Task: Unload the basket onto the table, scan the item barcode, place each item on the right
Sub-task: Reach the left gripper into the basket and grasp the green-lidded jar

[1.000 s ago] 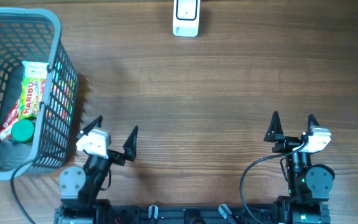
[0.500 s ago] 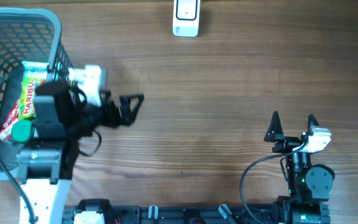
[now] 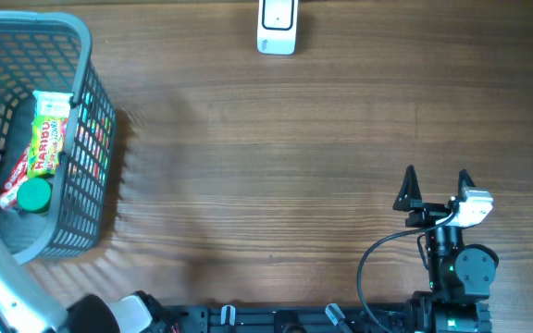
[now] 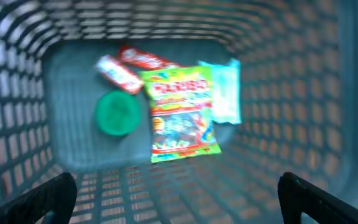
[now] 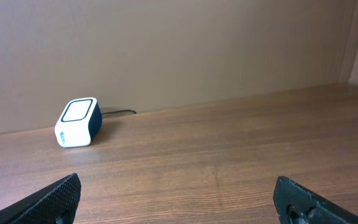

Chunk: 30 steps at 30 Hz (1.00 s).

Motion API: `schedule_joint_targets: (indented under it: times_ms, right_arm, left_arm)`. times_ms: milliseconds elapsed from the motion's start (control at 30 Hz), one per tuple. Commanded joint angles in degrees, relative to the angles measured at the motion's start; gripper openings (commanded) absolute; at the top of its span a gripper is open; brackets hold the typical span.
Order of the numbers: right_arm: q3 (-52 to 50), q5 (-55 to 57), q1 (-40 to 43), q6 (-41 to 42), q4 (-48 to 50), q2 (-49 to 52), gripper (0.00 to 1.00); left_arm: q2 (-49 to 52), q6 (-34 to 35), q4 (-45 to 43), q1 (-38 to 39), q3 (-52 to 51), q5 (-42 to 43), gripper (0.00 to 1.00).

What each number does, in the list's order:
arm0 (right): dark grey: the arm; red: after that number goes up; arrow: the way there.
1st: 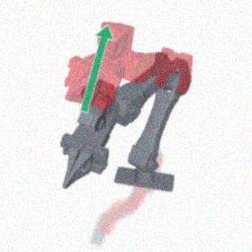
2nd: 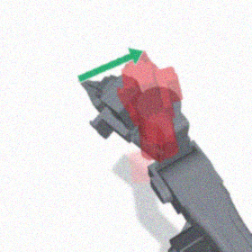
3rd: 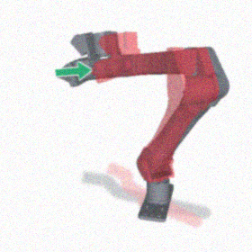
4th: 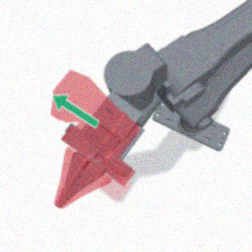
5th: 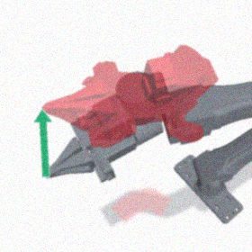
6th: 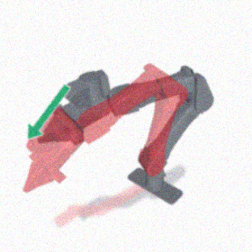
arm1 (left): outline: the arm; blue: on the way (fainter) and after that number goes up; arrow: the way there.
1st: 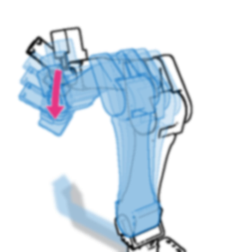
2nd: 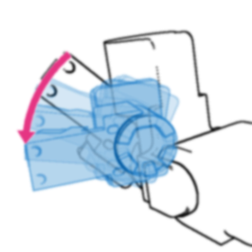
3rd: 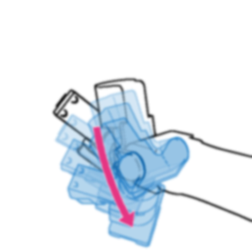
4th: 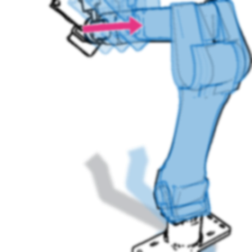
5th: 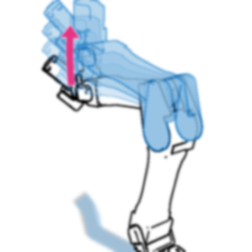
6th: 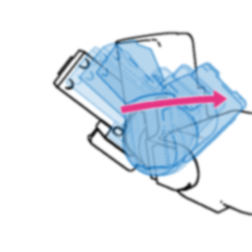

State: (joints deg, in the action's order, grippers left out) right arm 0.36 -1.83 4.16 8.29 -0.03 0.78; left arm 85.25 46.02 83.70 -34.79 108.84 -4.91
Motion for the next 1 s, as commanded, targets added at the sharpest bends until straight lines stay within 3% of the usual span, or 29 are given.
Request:
schedule_joint_targets:
  times_ms: [0,100,233,333,467,767,933,967]
  right_arm:
    - [-0.07,0.52,-0.20,-0.66,0.20,-0.35,1.00]
    - [-0.07,0.52,-0.20,-0.66,0.20,-0.35,1.00]
    - [-0.07,0.52,-0.20,-0.68,0.20,-0.35,1.00]
    - [-0.07,0.52,-0.20,-0.66,0.20,-0.35,1.00]
    - [-0.07,0.52,-0.20,-0.63,0.20,-0.35,1.00]
    - [-0.07,0.52,-0.20,-0.63,0.20,-0.35,1.00]
    - [-0.07,0.52,-0.20,-0.63,0.20,-0.35,1.00]
    - [-0.07,0.52,-0.20,-0.66,0.20,-0.35,1.00]
  left_arm:
    - [2.58,7.19,0.98,-6.56,-5.88,-1.20,1.00]
    - [3.56,7.19,-1.44,-8.37,-14.97,-1.20,1.00]
    - [3.76,7.15,-11.56,-8.41,-26.75,-1.16,1.00]
    - [3.80,6.93,-15.85,-8.41,-30.62,-1.18,1.00]
    - [5.01,6.93,-18.80,-8.41,-31.78,-1.18,1.00]
    - [17.88,6.75,-19.89,-7.72,-31.78,-0.90,1.00]
    - [22.84,6.69,-19.19,-7.17,-31.80,4.13,1.00]
    - [23.19,6.69,-18.73,-6.82,-31.80,3.89,0.92]
